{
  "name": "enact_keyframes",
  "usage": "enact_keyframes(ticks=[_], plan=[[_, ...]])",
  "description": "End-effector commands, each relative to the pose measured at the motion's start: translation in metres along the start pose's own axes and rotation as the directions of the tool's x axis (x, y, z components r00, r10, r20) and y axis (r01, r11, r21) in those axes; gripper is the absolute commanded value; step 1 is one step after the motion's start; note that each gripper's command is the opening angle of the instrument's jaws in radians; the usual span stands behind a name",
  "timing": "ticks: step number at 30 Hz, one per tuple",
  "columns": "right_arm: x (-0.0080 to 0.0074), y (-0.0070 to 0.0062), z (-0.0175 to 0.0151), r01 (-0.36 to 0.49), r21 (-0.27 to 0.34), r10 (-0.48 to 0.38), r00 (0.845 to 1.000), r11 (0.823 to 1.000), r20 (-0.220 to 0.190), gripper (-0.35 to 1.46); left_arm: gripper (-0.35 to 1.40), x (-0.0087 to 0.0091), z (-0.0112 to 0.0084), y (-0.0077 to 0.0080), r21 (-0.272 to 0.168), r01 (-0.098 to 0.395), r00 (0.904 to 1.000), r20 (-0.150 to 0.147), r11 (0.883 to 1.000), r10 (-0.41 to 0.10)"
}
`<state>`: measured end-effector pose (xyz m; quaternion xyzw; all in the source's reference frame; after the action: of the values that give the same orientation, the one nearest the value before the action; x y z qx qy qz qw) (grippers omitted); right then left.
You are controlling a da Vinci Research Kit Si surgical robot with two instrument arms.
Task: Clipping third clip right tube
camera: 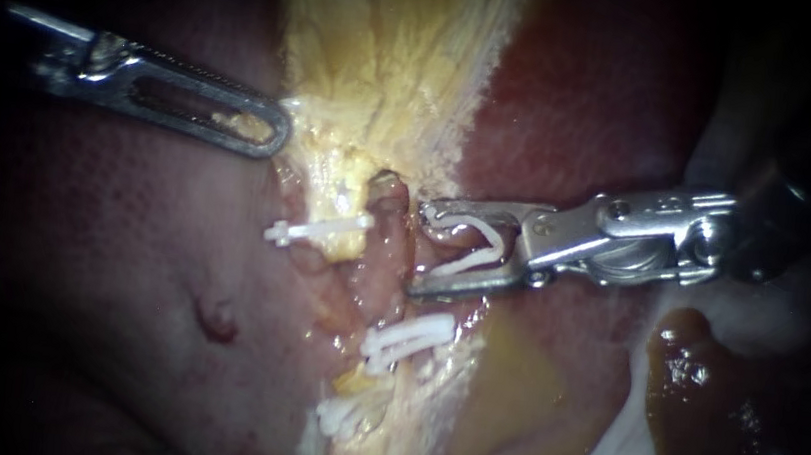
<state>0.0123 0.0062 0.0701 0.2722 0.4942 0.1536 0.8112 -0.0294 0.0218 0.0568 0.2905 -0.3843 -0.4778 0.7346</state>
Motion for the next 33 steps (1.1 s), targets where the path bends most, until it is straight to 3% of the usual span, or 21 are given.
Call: enact_keyframes(ticks=[1, 9, 15, 20, 25, 30, 33], plan=[[0.0000, 0.0000, 0.0002, 0.000, 0.003, 0.000, 1.000, 1.000, 0.000, 0.50, -0.35, 0.0000, 0.0000, 0.0000, 0.000, 0.000, 1.0000, 0.000, 1.000, 0.000], [0.0003, 0.0002, 0.0017, -0.022, 0.024, 0.022, 1.000, 0.999, -0.007, 0.50, -0.35, 0.0000, -0.0001, 0.0000, 0.001, 0.000, 1.0000, 0.000, 1.000, 0.000], [0.0006, 0.0005, 0.0022, -0.064, 0.052, 0.067, 0.996, 0.997, -0.063, 0.50, -0.35, 0.0000, -0.0001, 0.0000, 0.001, 0.000, 1.0000, 0.000, 1.000, 0.000], [0.0005, 0.0008, 0.0023, -0.109, 0.091, 0.118, 0.988, 0.990, -0.101, 0.50, -0.35, 0.0000, -0.0001, 0.0000, 0.001, 0.000, 1.0000, -0.001, 1.000, 0.000], [0.0005, 0.0010, 0.0024, -0.160, 0.163, 0.187, 0.969, 0.973, -0.162, 0.49, -0.35, 0.0000, -0.0001, 0.0000, 0.001, 0.000, 1.0000, -0.001, 1.000, 0.000], [0.0007, 0.0011, 0.0025, -0.177, 0.233, 0.223, 0.957, 0.956, -0.185, 0.49, -0.35, 0.0000, -0.0001, 0.0000, 0.001, 0.000, 1.0000, -0.001, 1.000, 0.000], [0.0008, 0.0011, 0.0026, -0.178, 0.243, 0.227, 0.955, 0.954, -0.193, 0.49, -0.35, 0.0000, -0.0001, 0.0000, 0.001, 0.000, 1.0000, -0.001, 1.000, 0.000]])
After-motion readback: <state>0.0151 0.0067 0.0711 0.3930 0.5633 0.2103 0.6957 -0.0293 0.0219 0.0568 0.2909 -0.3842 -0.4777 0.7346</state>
